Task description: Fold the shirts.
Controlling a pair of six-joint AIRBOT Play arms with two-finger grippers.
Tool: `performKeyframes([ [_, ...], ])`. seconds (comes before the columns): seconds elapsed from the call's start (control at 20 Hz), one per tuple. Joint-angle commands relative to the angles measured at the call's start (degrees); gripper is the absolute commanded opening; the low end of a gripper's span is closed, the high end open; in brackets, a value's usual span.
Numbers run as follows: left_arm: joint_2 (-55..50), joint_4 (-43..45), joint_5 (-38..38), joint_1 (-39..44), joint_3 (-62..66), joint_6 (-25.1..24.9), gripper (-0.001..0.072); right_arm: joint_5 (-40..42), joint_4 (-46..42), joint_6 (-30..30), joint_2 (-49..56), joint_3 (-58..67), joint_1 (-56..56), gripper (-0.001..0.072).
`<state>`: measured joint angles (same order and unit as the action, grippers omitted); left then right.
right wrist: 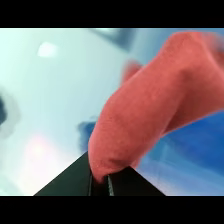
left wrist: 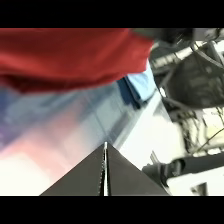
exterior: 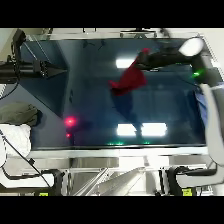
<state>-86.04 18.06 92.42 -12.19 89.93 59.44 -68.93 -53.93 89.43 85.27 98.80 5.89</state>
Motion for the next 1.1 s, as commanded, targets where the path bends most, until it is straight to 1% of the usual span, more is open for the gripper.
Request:
performKeyframes([
  [0.0, 0.0, 0.0, 3.3, 2.1, 0.0, 2.2, 0.0013, -1.9, -3.4, 1.9, -12.4, -9.1, -10.0, 0.0012],
  [0.1, 0.0, 0.0, 3.6, 4.1, 0.0, 2.6, 0.0013, -2.8, -5.5, 1.8, -19.2, -12.6, -18.1, 0.0013],
  [0.2, 0.0, 0.0, 3.2, 6.1, 0.0, 2.6, 0.0013, -3.6, -6.0, 1.4, -23.9, -13.0, -25.9, 0.0013],
  [0.35, -0.1, 0.4, 1.8, 9.3, 0.0, 2.6, 0.0013, -1.2, -5.9, -3.9, -26.4, -13.0, -33.8, 0.0014],
  [0.5, -0.1, 0.4, -0.2, 12.0, 0.0, 2.6, 0.0013, 9.0, -5.5, -9.8, -23.2, -12.5, -37.8, 0.0015],
  [0.6, -0.4, 0.4, -2.3, 13.3, 0.0, 2.6, 0.0013, 15.0, -2.3, -13.2, -17.4, -9.2, -39.6, 0.0015],
  [0.65, -0.6, 0.6, -3.0, 13.7, 0.0, 2.5, 0.0013, 16.0, 0.1, -15.9, -13.6, -5.7, -40.6, 0.0014],
  [0.7, -1.0, 0.8, -3.5, 13.9, 0.0, 2.6, 0.0013, 15.1, 1.8, -17.2, -9.0, -0.4, -41.7, 0.0014],
  [0.75, -1.4, 1.3, -3.7, 13.9, 0.0, 2.6, 0.0013, 12.5, 2.8, -17.2, -4.7, 5.6, -42.9, 0.0014],
  [0.85, -2.5, 2.2, -3.5, 13.9, 0.0, 2.6, 0.0013, 5.1, 2.4, -15.1, 3.6, 17.8, -45.6, 0.0014],
  [0.9, -3.1, 2.5, -3.5, 13.9, 0.0, 2.6, 0.0013, 2.6, 2.0, -13.5, 6.1, 20.9, -46.8, 0.0013],
  [0.95, -3.8, 3.0, -3.5, 13.9, 0.0, 2.6, 0.0013, 0.9, 1.9, -12.0, 7.5, 21.2, -48.5, 0.0013],
  [1.05, -5.2, 3.0, -3.5, 14.4, 0.0, 2.6, 0.0013, -1.9, 0.5, -13.4, 8.0, 17.8, -51.6, 0.0013],
])
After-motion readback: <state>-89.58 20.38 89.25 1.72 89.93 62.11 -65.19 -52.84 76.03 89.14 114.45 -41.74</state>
